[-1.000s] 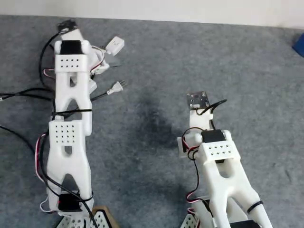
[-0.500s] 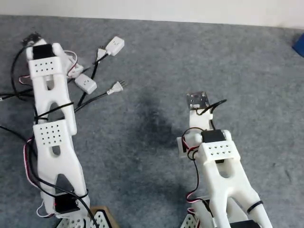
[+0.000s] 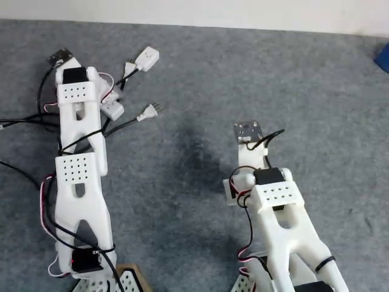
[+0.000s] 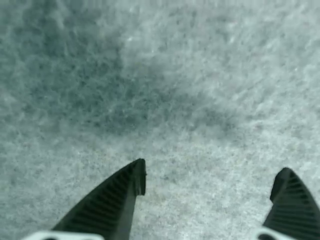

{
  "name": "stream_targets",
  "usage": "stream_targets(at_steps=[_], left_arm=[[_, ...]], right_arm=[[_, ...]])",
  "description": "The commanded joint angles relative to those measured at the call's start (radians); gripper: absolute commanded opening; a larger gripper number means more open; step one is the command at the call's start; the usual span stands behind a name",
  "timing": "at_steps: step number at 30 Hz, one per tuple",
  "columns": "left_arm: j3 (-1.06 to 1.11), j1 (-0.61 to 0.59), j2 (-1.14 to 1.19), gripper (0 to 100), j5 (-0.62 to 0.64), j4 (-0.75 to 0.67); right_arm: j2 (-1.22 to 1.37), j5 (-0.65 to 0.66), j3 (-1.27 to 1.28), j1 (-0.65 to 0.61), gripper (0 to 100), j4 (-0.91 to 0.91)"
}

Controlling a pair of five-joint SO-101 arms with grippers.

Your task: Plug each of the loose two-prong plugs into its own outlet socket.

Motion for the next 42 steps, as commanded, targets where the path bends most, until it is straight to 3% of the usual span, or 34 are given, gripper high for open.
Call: stream_targets(at_steps=[1, 6, 12, 15, 23, 28, 32, 35, 39, 42], left_arm=[[-0.035, 0.018, -0.004, 0, 0.008, -0.032], [-0.036, 0.013, -0.008, 1, -0.043, -0.014], [-0.199, 0.105, -0.012, 1, -0.571, 0.216], [-0.265, 0.105, -0.048, 1, -0.832, 0.224], [0.214, 0.202, -0.41, 1, -1.247, 0.224], [0.69, 0.338, -0.777, 1, -1.378, 0.218], [0.874, 0.381, -1.102, 1, -1.355, 0.189], [0.889, 0.309, -1.288, 1, -1.307, 0.141], [0.891, 0.151, -1.351, 1, -1.31, 0.14], [0.94, 0.093, -1.359, 1, -1.399, 0.184]], right_arm=[[0.001, 0.009, -0.007, -0.015, 38.3, -0.016], [0.001, 0.009, -0.007, -0.015, 38.3, -0.016], [0.001, 0.011, -0.007, -0.015, 38.3, -0.018], [0.001, 0.012, -0.007, -0.015, 38.3, -0.018], [0.001, 0.086, -0.007, -0.016, 38.3, -0.018], [-0.001, 0.115, -0.015, -0.001, 38.3, 0.013], [0.001, 0.144, -0.044, 0.045, 38.3, 0.068], [0.001, 0.144, -0.053, 0.071, 38.3, 0.068], [0.001, 0.144, -0.053, 0.073, 38.3, 0.068], [-0.002, 0.153, -0.065, 0.099, 38.3, 0.105]])
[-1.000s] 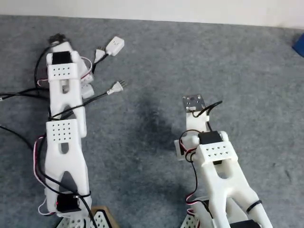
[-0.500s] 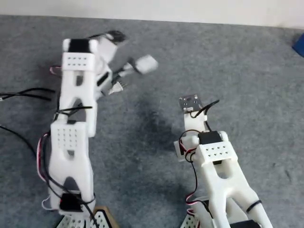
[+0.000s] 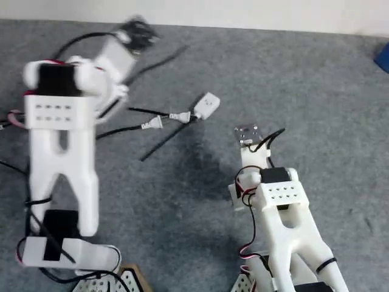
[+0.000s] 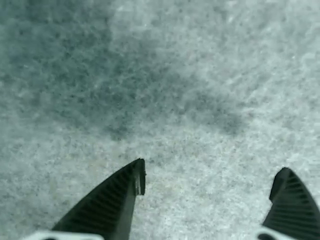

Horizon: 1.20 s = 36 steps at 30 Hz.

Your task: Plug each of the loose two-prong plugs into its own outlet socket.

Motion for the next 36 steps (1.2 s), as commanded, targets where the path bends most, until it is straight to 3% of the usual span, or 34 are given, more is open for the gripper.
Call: stream_targets(at_steps=[1, 4, 9, 14, 19, 22, 28, 36], left_arm=[[0.101, -0.088, -0.064, 1, -0.115, 0.043], [0.303, -0.062, -0.104, 1, -0.233, 0.043], [0.71, 0.125, -0.289, 1, -0.407, 0.026], [1.119, 0.351, -0.527, 1, -0.396, -0.241], [1.391, 0.507, -0.521, 1, -0.288, -0.554], [1.437, 0.544, -0.437, 1, -0.282, -0.664], [1.412, 0.539, -0.246, 1, -0.281, -0.749], [1.282, 0.36, -0.176, 10, -0.301, -0.744]], right_arm=[[-0.004, 0.029, -0.084, 0.053, 38.3, 0.056], [-0.001, 0.132, -0.151, 0.071, 38.3, 0.182], [-0.012, 0.278, -0.206, 0.077, 38.3, 0.351], [-0.012, 0.344, -0.232, 0.091, 38.3, 0.389], [-0.012, 0.341, -0.232, 0.108, 38.3, 0.386], [-0.012, 0.341, -0.226, 0.108, 38.3, 0.387], [-0.012, 0.341, -0.225, 0.11, 38.3, 0.381], [-0.012, 0.341, -0.223, 0.107, 38.3, 0.38]])
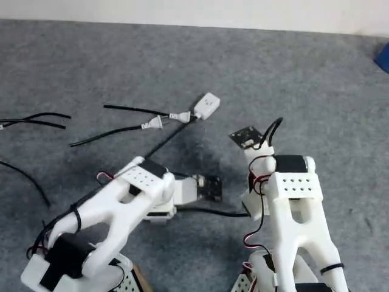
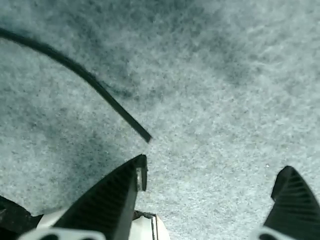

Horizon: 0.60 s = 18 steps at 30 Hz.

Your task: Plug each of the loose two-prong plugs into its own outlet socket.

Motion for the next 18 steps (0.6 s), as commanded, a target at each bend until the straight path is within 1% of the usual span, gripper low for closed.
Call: stream_targets(at_steps=[1, 4, 6, 9, 13, 18], left_arm=[[-0.096, -0.12, 0.005, 10, -0.031, -0.031], [-0.16, -0.154, 0.005, 10, -0.063, 0.051], [-0.211, -0.159, 0.005, 10, -0.097, 0.14], [-0.254, -0.157, 0.007, 11, -0.123, 0.213], [-0.254, -0.156, 0.007, 19, -0.123, 0.218], [-0.249, -0.154, 0.015, 20, -0.123, 0.236]], right_arm=[[-0.015, 0.011, -0.036, 0.007, 38.3, 0.004], [-0.015, 0.012, -0.036, 0.007, 38.3, 0.004], [-0.015, 0.014, -0.036, 0.005, 38.3, 0.004], [-0.015, 0.015, -0.036, 0.005, 38.3, -0.007], [-0.004, 0.014, -0.036, 0.005, 38.3, -0.024], [-0.004, 0.017, -0.036, 0.005, 38.3, -0.024]])
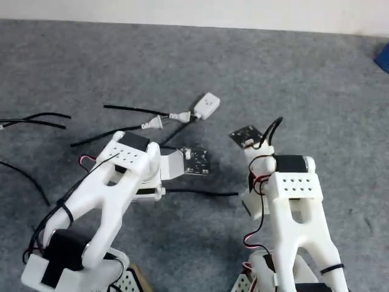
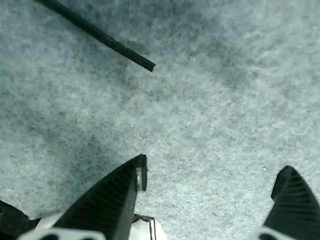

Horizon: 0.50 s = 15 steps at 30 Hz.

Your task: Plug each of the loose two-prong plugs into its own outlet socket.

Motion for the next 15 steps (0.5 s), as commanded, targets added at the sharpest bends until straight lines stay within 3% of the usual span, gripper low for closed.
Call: stream_targets(at_steps=[1, 10, 15], left_arm=[[-0.028, -0.005, 0.005, 20, -0.009, 0.038], [-0.041, 0.081, -0.004, 22, -0.005, 0.074], [-0.2, -0.082, 0.007, 22, -0.002, 0.064]], right_arm=[[-0.004, 0.014, -0.036, 0.005, 38.3, -0.01], [-0.01, 0.008, -0.035, -0.044, 38.3, -0.002], [-0.013, 0.008, -0.035, -0.044, 38.3, -0.002]])
